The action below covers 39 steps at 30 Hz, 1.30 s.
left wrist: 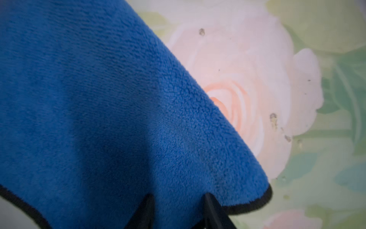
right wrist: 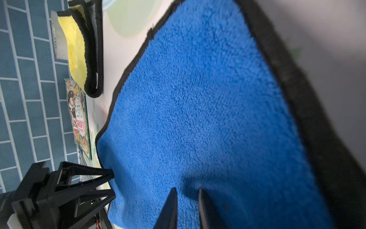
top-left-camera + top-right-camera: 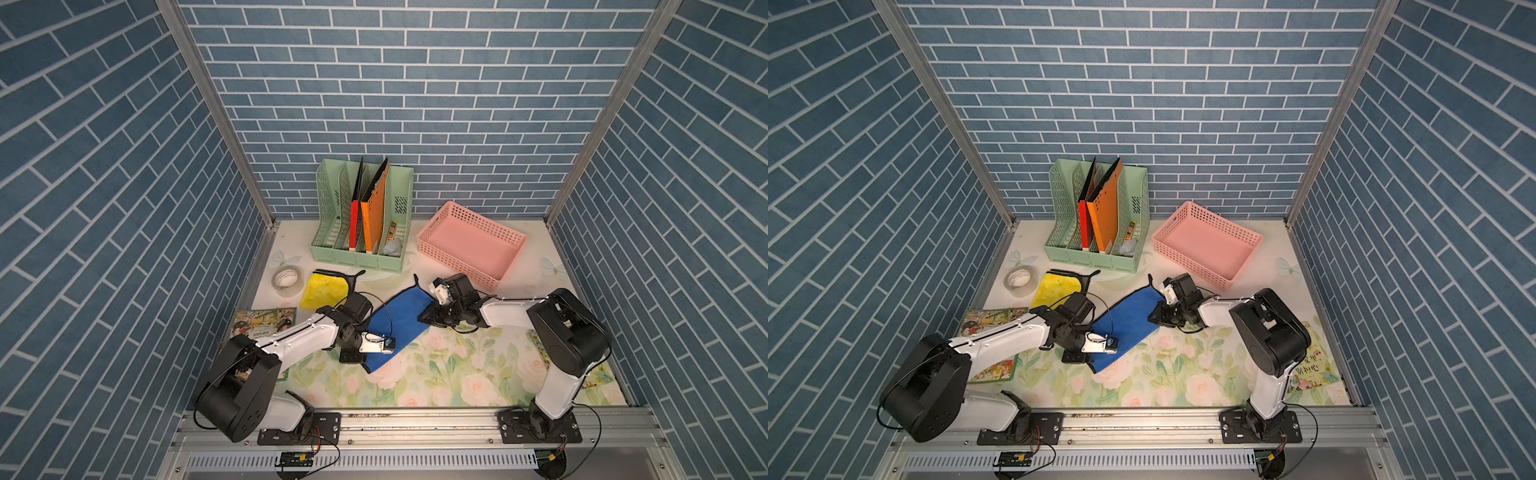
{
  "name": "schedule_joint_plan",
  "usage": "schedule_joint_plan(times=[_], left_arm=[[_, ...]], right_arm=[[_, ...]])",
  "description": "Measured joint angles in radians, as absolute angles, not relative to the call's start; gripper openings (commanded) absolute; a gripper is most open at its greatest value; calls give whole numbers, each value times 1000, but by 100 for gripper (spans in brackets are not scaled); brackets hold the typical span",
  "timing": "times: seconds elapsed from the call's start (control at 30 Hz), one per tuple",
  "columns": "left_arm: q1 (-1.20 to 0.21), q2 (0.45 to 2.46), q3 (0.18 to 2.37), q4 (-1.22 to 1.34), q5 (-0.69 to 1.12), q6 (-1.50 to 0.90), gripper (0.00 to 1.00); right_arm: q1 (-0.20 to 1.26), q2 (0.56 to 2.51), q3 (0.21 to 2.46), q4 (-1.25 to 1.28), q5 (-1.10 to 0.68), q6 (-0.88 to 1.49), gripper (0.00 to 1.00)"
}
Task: Fold the square dishcloth
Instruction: Smooth out the cleaning item at the center of the board.
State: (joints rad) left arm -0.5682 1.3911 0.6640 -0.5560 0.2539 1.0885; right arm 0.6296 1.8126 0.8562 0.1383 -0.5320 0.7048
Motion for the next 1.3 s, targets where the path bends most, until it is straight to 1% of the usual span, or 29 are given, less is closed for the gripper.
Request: schedule_joint_plan(times=[0.17,0.27,0.4,0.53,0.63,0.73,0.83,0.9,0.97,1.07,1.3], left_arm=[[-642,1372,646,-521,265,1074,46],[-691,1399,662,-516,288,1044,47],[-740,1467,721,-535,377,992,49],[-744,1451,777,-600,459,962,53],[-700,1385,822,-688,498,971,54],[-574,1321,851,-749,503,1021,53],[-431,1295,852,-781,486,1074,51],[-383,1296,845,-781,476,1097,51],[-369,1300,819,-770,471,1113,51],[-369,1317,780,-748,467,1120,51],[-367,1352,768,-692,465,1118,51]], right_arm=[[621,1907,1012,42,-523,645,18],[608,1988,1152,-40,-519,598,16],[580,2090,1344,-141,-492,536,16],[570,2088,1411,-202,-466,484,19],[570,1997,1336,-192,-472,482,19],[607,1831,1171,-139,-500,526,19],[718,1700,1022,-41,-527,604,19],[812,1658,928,59,-542,671,18],[900,1651,846,150,-554,737,18],[975,1675,759,246,-554,823,17],[1030,1816,727,407,-554,931,15]])
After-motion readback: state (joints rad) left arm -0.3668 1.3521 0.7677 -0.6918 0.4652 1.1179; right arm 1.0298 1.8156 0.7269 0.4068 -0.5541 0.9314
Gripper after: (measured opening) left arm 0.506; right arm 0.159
